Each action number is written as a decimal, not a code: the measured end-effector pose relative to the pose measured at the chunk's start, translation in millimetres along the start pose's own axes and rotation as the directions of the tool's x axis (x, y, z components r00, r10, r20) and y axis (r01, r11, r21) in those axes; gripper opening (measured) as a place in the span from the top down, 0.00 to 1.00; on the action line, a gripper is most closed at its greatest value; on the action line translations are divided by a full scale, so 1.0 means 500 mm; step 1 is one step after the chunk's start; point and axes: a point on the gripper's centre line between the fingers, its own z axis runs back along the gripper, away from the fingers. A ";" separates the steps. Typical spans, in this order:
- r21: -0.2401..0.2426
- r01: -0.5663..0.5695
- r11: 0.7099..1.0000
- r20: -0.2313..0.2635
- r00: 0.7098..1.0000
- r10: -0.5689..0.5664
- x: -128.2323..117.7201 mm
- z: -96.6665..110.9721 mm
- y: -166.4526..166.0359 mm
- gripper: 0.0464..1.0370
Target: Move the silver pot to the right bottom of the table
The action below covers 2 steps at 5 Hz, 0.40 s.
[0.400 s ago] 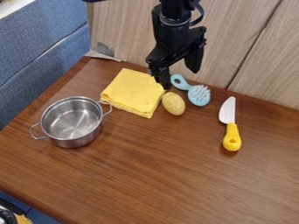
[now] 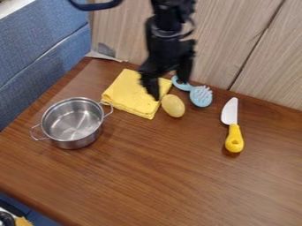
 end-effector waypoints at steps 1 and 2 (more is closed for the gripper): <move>0.009 -0.061 0.998 0.031 0.998 0.061 0.034 0.001 0.034 0.04; 0.041 -0.198 0.979 0.067 0.979 0.195 0.095 -0.007 0.084 0.04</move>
